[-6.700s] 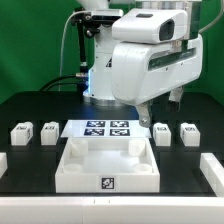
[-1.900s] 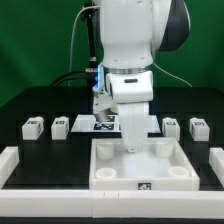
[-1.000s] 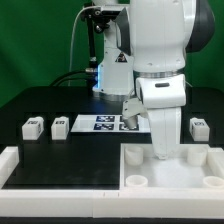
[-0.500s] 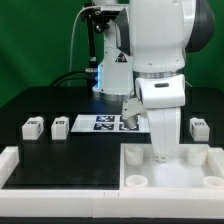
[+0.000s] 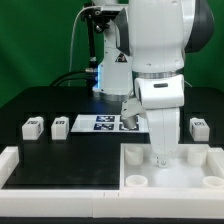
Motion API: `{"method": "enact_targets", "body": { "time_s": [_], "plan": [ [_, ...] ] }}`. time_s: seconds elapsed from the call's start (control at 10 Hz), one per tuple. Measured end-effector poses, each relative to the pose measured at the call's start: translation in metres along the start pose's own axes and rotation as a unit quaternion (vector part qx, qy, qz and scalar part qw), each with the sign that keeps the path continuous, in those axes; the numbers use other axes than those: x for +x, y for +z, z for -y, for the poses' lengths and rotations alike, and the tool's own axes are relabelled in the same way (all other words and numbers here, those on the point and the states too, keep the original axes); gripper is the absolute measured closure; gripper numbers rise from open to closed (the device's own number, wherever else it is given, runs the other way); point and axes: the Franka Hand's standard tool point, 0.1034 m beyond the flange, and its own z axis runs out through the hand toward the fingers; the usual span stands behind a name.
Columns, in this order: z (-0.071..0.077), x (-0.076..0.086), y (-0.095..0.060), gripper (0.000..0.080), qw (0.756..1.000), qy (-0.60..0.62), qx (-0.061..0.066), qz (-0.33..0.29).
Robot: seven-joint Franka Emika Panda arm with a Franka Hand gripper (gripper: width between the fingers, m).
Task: Assemble one leg
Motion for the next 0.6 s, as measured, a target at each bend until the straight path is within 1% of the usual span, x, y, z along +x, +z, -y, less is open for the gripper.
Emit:
{"method": "enact_targets", "body": {
  "time_s": [0.5,0.6],
  "plan": [
    [0.0000,-0.0005,-0.0001,0.0150,1.000,0.001,0.000,0.000],
    [0.0003,0.0019,-0.0081,0.0150,1.000,0.016,-0.005,0.001]
  ]
}}
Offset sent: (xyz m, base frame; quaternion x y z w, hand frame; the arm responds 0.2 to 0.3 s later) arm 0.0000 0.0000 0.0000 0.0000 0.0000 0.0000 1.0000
